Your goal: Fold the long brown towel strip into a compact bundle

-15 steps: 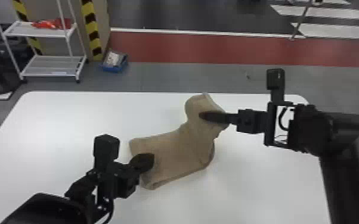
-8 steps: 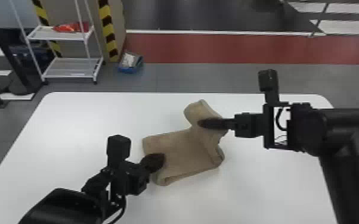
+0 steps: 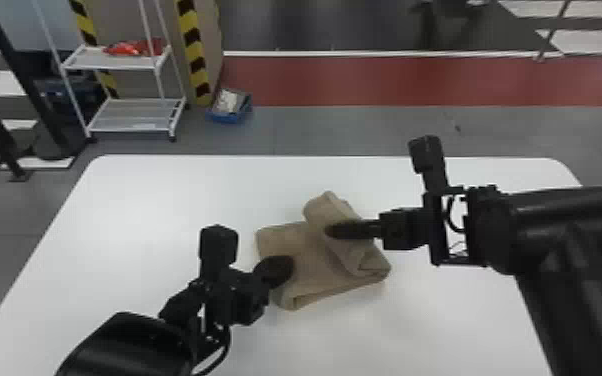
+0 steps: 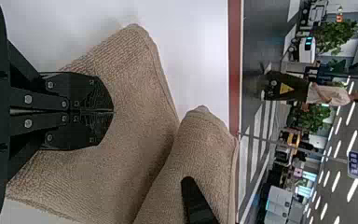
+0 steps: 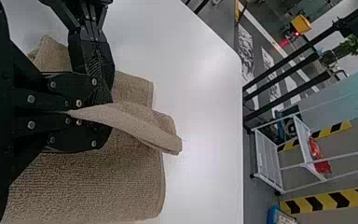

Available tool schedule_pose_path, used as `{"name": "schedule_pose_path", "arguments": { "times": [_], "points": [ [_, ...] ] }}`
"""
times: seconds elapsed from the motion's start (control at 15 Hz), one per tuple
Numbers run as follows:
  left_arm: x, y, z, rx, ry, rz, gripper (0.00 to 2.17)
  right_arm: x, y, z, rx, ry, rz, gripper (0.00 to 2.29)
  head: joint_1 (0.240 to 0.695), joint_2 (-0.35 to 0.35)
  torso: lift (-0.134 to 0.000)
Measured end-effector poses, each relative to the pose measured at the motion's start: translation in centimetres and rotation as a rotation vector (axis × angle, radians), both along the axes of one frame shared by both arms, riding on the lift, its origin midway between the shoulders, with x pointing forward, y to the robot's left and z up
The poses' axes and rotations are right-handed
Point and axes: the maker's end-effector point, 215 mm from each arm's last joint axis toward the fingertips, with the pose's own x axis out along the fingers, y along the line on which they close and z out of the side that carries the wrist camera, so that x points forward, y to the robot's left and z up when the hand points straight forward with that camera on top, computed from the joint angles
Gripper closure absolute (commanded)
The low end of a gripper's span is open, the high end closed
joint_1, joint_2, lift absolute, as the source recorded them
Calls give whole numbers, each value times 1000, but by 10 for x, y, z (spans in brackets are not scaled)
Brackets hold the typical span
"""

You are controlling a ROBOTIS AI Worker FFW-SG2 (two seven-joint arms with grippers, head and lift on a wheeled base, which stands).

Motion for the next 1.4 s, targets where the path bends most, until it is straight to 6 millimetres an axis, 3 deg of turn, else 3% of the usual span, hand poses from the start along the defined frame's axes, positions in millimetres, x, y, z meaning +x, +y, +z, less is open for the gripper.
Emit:
{"name": "schedule_pose_path", "arguments": {
  "times": [0.27, 0.33, 0.47, 0.53, 0.87, 1.07, 1.13, 1.2, 1.33, 1.4],
  "points": [
    [-1, -2, -1, -12, 6, 0, 2013, -5, 17, -9, -7, 7, 20, 1517, 695, 32, -107],
    [-1, -3, -2, -15, 8, 0, 2013, -6, 20, -10, -5, 9, 22, 1278, 695, 34, -107],
    [-2, -4, -2, -17, 10, -2, 2013, -8, 25, -13, -2, 7, 26, 282, 695, 41, -107],
    [-2, -4, -2, -18, 10, -3, 2013, -9, 27, -14, 1, 6, 27, 22, 695, 42, -107],
    [-4, -9, -3, -24, 12, -5, 2013, -26, 35, -13, 100, 46, 15, 49, 695, 49, -107],
    [-3, -9, -4, -26, 11, -3, 2013, -28, 8, 7, 169, 9, -51, 49, 695, 30, -107],
    [-3, -8, -3, -26, 10, -1, 2010, -29, -5, 13, 185, -3, -73, 134, 695, 5, -107],
    [-3, -8, -3, -26, 9, 1, 2010, -32, -22, 18, 200, -13, -97, 421, 695, -11, -107],
    [-1, -8, 0, -34, -1, 6, 1997, -42, -53, 20, 213, -23, -124, 1764, 695, -41, -107],
    [1, -8, 3, -41, -11, 8, 1997, -49, -67, 16, 206, -14, -132, 2061, 695, -55, -107]
  ]
}}
